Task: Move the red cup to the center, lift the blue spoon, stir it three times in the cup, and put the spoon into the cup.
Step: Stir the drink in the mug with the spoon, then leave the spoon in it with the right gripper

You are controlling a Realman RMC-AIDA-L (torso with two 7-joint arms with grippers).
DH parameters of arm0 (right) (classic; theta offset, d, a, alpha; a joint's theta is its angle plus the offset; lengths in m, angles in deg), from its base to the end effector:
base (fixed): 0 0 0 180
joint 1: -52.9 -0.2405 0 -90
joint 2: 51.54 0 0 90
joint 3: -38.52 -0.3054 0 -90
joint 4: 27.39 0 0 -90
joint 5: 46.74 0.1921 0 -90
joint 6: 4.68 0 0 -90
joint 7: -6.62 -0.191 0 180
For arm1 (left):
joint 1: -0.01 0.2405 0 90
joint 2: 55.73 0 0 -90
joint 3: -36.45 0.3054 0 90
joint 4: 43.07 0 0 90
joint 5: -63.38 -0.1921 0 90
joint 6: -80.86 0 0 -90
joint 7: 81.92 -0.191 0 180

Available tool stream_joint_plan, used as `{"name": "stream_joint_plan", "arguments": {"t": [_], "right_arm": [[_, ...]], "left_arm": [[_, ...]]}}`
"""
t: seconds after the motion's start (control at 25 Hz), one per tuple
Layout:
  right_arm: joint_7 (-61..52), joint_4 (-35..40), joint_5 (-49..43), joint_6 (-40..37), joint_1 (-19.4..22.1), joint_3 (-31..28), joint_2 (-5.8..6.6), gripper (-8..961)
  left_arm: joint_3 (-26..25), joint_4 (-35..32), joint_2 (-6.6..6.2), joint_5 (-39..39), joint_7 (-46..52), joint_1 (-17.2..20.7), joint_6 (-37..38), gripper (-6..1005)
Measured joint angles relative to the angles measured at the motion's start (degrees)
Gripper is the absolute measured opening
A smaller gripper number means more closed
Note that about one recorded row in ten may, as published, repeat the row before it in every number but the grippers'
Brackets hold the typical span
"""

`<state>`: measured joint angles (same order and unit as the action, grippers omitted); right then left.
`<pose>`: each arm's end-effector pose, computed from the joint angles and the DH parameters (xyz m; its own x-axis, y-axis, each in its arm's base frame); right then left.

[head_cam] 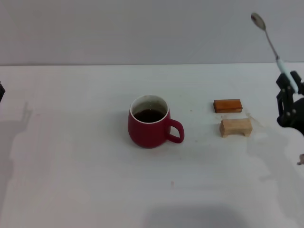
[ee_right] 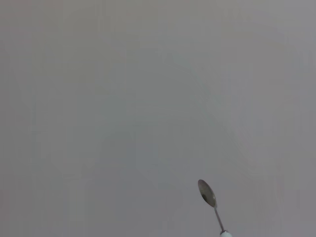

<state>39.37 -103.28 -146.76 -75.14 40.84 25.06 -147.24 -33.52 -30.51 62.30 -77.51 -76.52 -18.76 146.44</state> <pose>0.2597 0.2927 0.0004 0.6803 0.1127 -0.7242 -0.6709 -0.3021 -0.6772 -0.3989 0.3644 0.0198 0.7101 -0.0648 0.7011 0.7034 0.1094 -0.7023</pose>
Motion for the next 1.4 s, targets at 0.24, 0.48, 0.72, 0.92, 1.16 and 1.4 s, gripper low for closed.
{"name": "stream_joint_plan", "arguments": {"t": [0.24, 0.48, 0.72, 0.92, 1.16, 1.4], "right_arm": [[0.08, -7.73, -1.05, 7.26, -0.5, -3.23, 4.22, 134], [0.98, -12.85, -3.67, 20.61, 1.74, -10.58, 5.57, 133], [12.41, -22.24, -7.45, 42.1, 11.95, -26.73, 1.47, 133], [17.92, -29.64, -15.87, 67.13, 23.36, -45.54, -10.55, 134], [23.24, -33.54, -18.22, 90.64, 25.45, -61.14, -22.45, 134], [24.81, -33.79, -8.89, 103.34, 21.36, -69.77, -22.75, 133]], "left_arm": [[0.0, 0.07, 0.04, 0.0, -0.13, -0.04, -0.1, 826], [0.0, 0.07, 0.08, 0.0, -0.21, -0.04, -0.13, 827], [-0.36, 0.0, 0.09, 0.04, -0.29, -0.04, -1.17, 826], [-1.19, 0.0, 0.09, -0.01, -0.31, -0.04, -1.45, 826], [-1.23, 0.0, 0.09, -0.01, -0.31, -0.26, -2.29, 827], [-1.25, 0.0, 0.09, -0.01, -0.31, -0.39, -2.55, 826]]}}
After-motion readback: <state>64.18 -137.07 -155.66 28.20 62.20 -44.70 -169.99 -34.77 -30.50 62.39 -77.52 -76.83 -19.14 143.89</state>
